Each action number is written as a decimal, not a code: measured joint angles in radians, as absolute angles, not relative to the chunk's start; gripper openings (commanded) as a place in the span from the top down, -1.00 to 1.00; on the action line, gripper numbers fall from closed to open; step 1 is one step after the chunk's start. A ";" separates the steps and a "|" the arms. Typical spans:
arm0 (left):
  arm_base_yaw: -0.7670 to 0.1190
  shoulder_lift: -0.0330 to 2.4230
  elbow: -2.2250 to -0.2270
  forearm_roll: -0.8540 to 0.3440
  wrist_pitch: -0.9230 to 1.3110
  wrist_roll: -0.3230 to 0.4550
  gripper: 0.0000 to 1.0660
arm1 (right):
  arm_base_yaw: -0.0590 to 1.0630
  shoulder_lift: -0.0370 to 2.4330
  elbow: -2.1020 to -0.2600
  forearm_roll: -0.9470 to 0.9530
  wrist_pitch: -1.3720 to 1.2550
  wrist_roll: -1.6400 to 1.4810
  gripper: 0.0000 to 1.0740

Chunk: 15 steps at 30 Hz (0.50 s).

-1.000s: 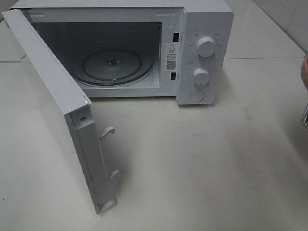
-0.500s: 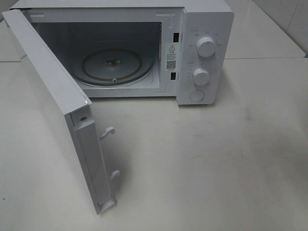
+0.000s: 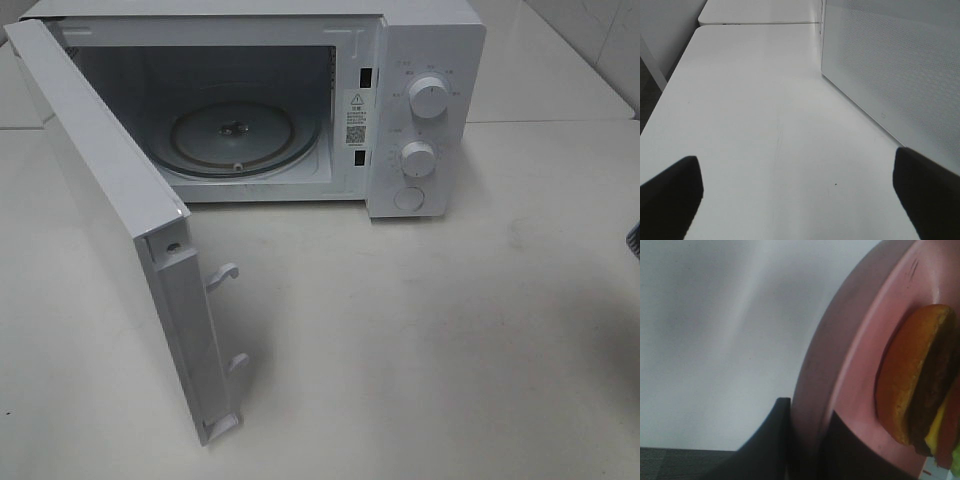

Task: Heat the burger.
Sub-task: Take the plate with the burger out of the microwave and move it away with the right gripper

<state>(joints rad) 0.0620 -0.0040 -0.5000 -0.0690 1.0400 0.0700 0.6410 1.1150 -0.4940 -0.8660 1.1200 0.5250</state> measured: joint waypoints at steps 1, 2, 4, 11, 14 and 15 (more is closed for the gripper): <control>0.062 -0.004 -0.500 -0.069 1.040 0.070 -0.84 | 0.641 1.162 -0.494 -0.866 1.115 0.580 0.98; 0.062 -0.004 -0.500 -0.069 1.040 0.070 -0.84 | 0.641 1.188 -0.494 -0.866 1.113 0.606 0.97; 0.062 -0.004 -0.500 -0.069 1.040 0.070 -0.84 | 0.641 1.233 -0.495 -0.867 1.102 0.654 0.97; 0.062 -0.004 -0.500 -0.069 1.040 0.070 -0.84 | 0.641 1.372 -0.497 -0.872 1.032 0.796 0.97; 0.062 -0.004 -0.500 -0.069 1.040 0.070 -0.84 | 0.641 1.428 -0.497 -0.872 0.987 0.845 0.97; 0.062 -0.004 -0.500 -0.069 1.040 0.070 -0.84 | 0.641 1.462 -0.497 -0.873 0.958 0.866 0.97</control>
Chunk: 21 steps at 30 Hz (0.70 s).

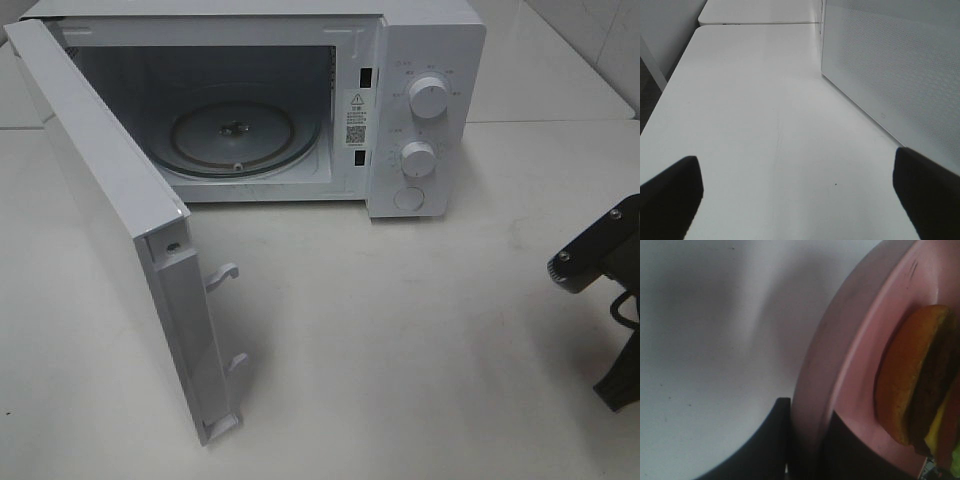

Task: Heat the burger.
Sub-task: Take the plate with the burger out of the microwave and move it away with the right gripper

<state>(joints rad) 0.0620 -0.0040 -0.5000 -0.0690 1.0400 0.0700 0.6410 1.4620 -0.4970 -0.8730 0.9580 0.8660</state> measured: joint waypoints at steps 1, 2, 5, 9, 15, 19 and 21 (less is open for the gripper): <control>0.062 -0.004 -0.500 -0.069 1.040 0.070 -0.84 | 0.641 1.462 -0.497 -0.873 0.958 0.866 0.97; 0.062 -0.004 -0.500 -0.069 1.040 0.070 -0.84 | 0.641 1.493 -0.498 -0.881 0.926 0.892 0.97; 0.062 -0.004 -0.500 -0.069 1.040 0.070 -0.84 | 0.641 1.546 -0.499 -0.892 0.890 0.931 0.96; 0.062 -0.004 -0.500 -0.069 1.040 0.070 -0.84 | 0.641 1.598 -0.499 -0.908 0.867 0.988 0.95; 0.062 -0.004 -0.500 -0.069 1.040 0.070 -0.84 | 0.641 1.721 -0.501 -0.985 0.859 1.138 0.92; 0.062 -0.004 -0.500 -0.069 1.040 0.070 -0.84 | 0.641 1.787 -0.502 -1.052 0.855 1.250 0.90; 0.062 -0.004 -0.500 -0.069 1.040 0.070 -0.84 | 0.641 1.799 -0.502 -1.067 0.853 1.267 0.87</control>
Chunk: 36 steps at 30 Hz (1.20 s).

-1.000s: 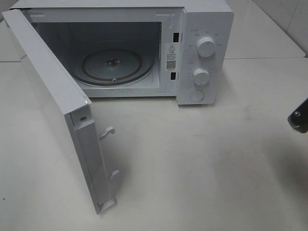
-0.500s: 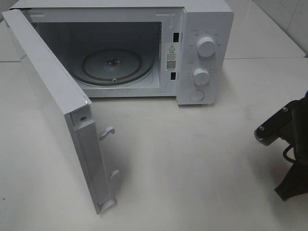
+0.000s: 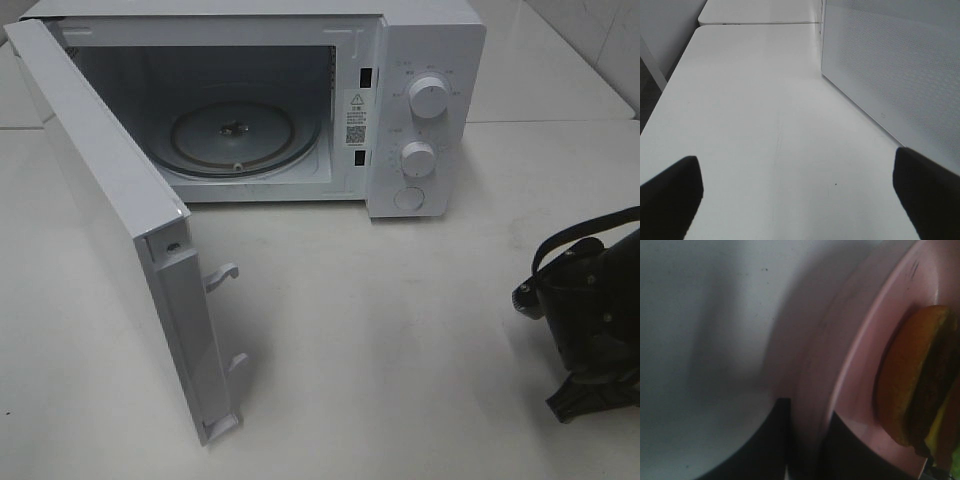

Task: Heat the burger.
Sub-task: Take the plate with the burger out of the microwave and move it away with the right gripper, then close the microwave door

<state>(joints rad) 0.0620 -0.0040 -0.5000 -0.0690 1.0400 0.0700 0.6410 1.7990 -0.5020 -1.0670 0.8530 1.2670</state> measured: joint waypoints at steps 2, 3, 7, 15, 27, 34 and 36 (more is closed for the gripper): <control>0.062 -0.004 -0.500 -0.069 1.040 0.070 -0.84 | 0.641 1.817 -0.502 -1.093 0.851 1.296 0.82; 0.062 -0.004 -0.500 -0.069 1.040 0.070 -0.84 | 0.641 1.817 -0.502 -1.093 0.851 1.296 0.82; 0.062 -0.004 -0.500 -0.069 1.040 0.070 -0.84 | 0.641 1.834 -0.502 -1.140 0.847 1.325 0.56; 0.062 -0.004 -0.500 -0.069 1.040 0.070 -0.84 | 0.641 1.833 -0.502 -1.132 0.789 1.321 0.05; 0.062 -0.004 -0.500 -0.069 1.040 0.070 -0.84 | 0.641 1.647 -0.500 -1.037 0.734 1.156 -0.04; 0.062 -0.004 -0.500 -0.069 1.040 0.070 -0.84 | 0.641 1.417 -0.499 -0.789 0.625 0.817 -0.38; 0.062 -0.004 -0.500 -0.069 1.040 0.070 -0.84 | 0.641 1.397 -0.499 -0.762 0.617 0.779 -0.43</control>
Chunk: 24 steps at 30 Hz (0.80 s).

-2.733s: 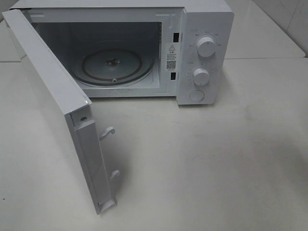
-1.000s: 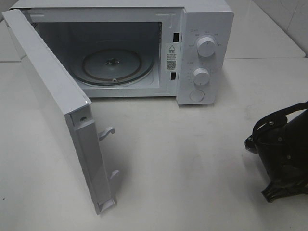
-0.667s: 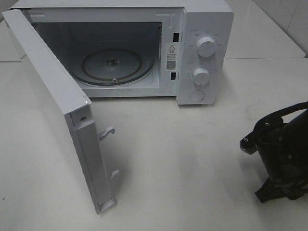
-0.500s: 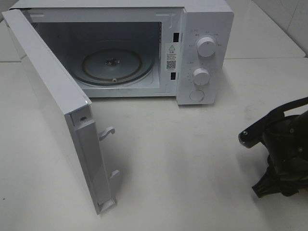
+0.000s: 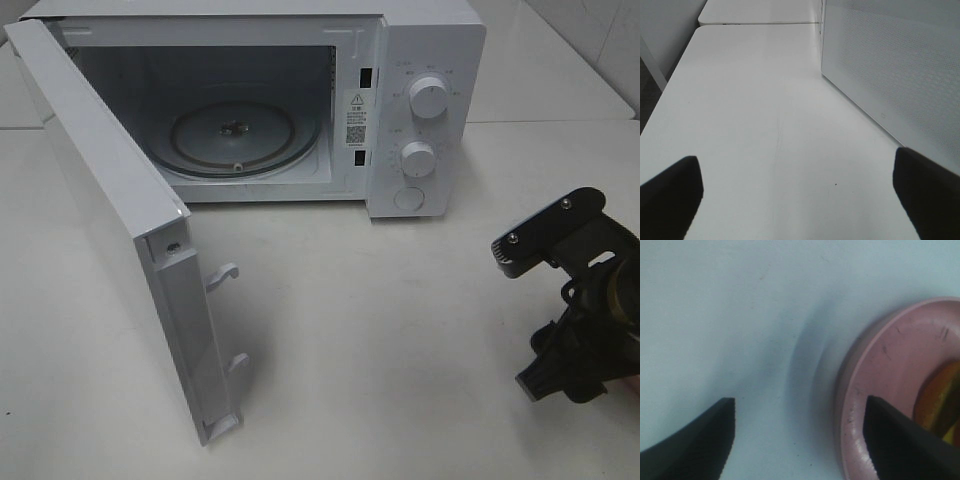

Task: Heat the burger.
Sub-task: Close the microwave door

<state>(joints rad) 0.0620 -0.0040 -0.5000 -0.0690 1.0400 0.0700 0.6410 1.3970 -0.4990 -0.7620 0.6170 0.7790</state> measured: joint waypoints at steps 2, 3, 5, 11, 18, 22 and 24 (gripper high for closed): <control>0.062 -0.004 -0.500 -0.069 1.040 0.070 -0.84 | 0.641 1.355 -0.498 -0.693 0.608 0.684 -0.48; 0.062 -0.004 -0.500 -0.069 1.040 0.070 -0.84 | 0.641 1.313 -0.498 -0.623 0.609 0.593 -0.48; 0.062 -0.004 -0.500 -0.069 1.040 0.070 -0.84 | 0.641 1.294 -0.498 -0.595 0.611 0.558 -0.47; 0.062 -0.004 -0.500 -0.069 1.040 0.070 -0.84 | 0.641 1.189 -0.552 -0.415 0.705 0.359 -0.42; 0.062 -0.004 -0.500 -0.069 1.040 0.070 -0.84 | 0.641 1.070 -0.659 -0.309 0.854 0.244 -0.42; 0.062 -0.004 -0.500 -0.069 1.040 0.070 -0.84 | 0.641 0.982 -0.688 -0.268 0.929 0.216 -0.42; 0.062 -0.004 -0.500 -0.069 1.040 0.070 -0.84 | 0.641 0.962 -0.688 -0.260 0.941 0.206 -0.42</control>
